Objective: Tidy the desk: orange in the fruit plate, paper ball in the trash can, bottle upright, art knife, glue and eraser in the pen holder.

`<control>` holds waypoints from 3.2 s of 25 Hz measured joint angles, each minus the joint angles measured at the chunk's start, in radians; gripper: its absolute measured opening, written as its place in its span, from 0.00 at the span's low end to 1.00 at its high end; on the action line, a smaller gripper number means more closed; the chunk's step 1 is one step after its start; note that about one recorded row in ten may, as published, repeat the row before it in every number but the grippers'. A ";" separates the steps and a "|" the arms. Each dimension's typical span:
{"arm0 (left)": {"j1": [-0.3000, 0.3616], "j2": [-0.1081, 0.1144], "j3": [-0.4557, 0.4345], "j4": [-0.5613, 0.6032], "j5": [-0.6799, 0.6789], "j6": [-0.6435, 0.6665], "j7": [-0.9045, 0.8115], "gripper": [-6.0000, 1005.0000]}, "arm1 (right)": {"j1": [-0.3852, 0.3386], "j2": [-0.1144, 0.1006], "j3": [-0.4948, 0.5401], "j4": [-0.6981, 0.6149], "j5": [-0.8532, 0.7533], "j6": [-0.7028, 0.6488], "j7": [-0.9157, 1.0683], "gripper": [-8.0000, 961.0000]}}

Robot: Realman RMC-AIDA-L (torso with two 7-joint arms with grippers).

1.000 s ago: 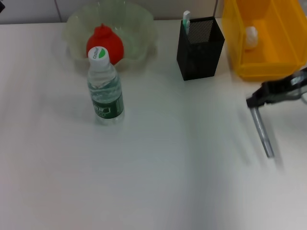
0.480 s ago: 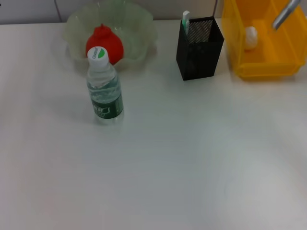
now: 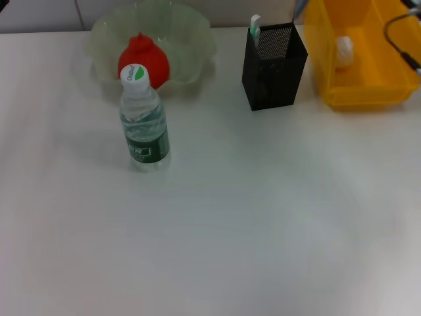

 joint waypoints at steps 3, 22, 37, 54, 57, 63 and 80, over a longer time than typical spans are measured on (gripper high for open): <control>0.003 0.000 0.000 -0.006 -0.002 -0.001 0.001 0.67 | 0.022 0.001 -0.004 0.007 -0.003 0.040 -0.042 0.15; 0.003 -0.001 -0.015 -0.058 -0.003 0.000 0.002 0.67 | 0.081 0.003 -0.075 0.083 -0.015 0.266 -0.201 0.15; 0.001 -0.002 -0.013 -0.109 0.002 0.007 0.021 0.67 | 0.085 0.004 -0.085 0.125 -0.015 0.327 -0.272 0.21; -0.019 0.009 -0.011 -0.092 0.022 0.019 0.020 0.67 | 0.050 0.001 -0.100 0.024 0.102 0.066 -0.202 0.57; -0.030 0.076 -0.010 0.008 0.168 0.060 -0.248 0.67 | 0.050 -0.006 -0.206 -0.086 0.093 0.044 -0.074 0.65; -0.044 0.136 -0.010 0.043 0.277 0.231 -0.406 0.79 | 0.065 -0.109 -0.517 -0.336 -0.086 -0.031 0.344 0.78; -0.076 0.143 -0.016 0.037 0.495 0.462 -0.491 0.80 | 0.164 -0.026 -0.575 -0.378 -0.376 -0.229 0.478 0.82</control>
